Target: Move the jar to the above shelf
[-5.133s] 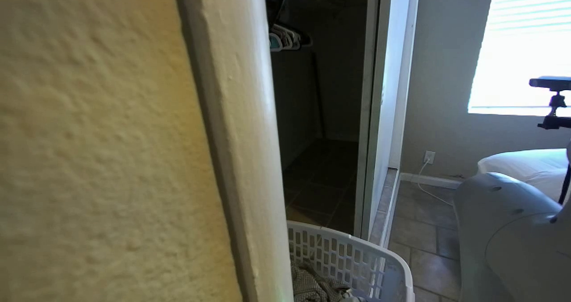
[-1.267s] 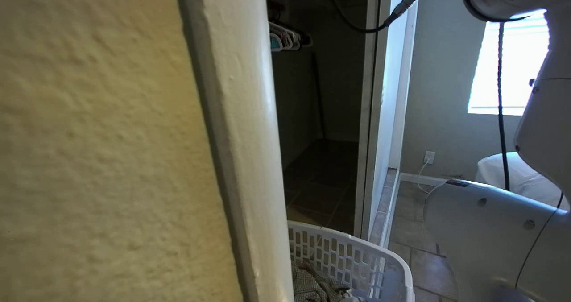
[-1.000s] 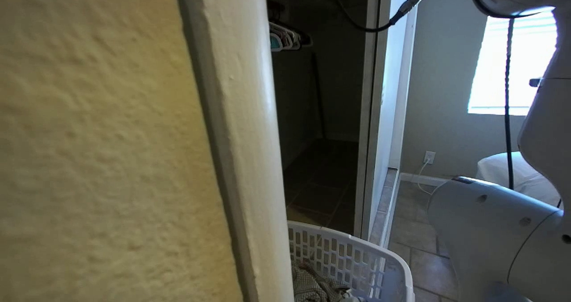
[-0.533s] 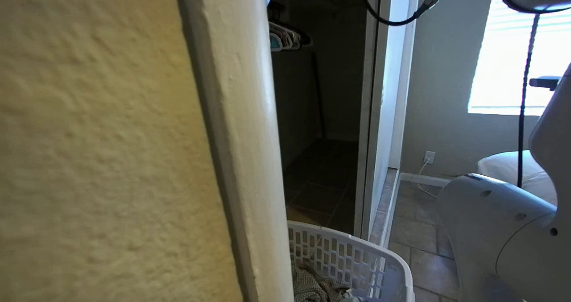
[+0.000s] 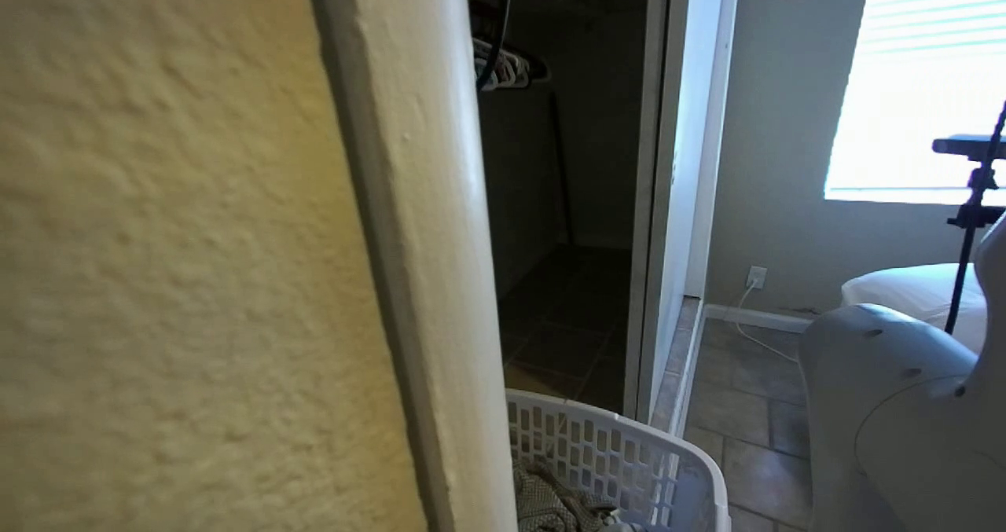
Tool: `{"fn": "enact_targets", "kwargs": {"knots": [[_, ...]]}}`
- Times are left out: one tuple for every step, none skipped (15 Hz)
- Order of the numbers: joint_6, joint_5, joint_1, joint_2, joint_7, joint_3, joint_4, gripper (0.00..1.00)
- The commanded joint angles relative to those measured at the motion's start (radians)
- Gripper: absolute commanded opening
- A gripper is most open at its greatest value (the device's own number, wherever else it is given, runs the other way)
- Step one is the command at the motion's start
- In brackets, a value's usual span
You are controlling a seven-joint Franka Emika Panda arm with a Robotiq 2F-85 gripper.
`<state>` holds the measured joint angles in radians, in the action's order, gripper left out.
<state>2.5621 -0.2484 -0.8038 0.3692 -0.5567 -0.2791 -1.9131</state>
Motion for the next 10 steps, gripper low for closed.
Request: {"fn": "enact_targets", "kwargs": {"knots": [[-0.101,-0.057,0.101,0.051,-0.008,0.09,-0.013,1.0],[-0.122,-0.06,0.131,0.056,0.004,0.112,-0.011,1.0],[-0.134,-0.071,0.153,0.065,0.008,0.13,-0.011,1.0],[-0.148,-0.083,0.175,0.073,0.008,0.146,-0.013,1.0],[-0.155,-0.096,0.193,0.081,0.007,0.16,-0.014,1.0],[-0.173,-0.098,0.216,0.09,0.015,0.177,-0.015,1.0],[-0.181,-0.112,0.23,0.099,0.015,0.187,-0.017,1.0],[-0.193,-0.121,0.244,0.11,0.013,0.198,-0.021,1.0],[-0.202,-0.128,0.26,0.119,0.017,0.21,-0.023,1.0],[-0.208,-0.13,0.278,0.13,0.025,0.224,-0.027,1.0]]}}
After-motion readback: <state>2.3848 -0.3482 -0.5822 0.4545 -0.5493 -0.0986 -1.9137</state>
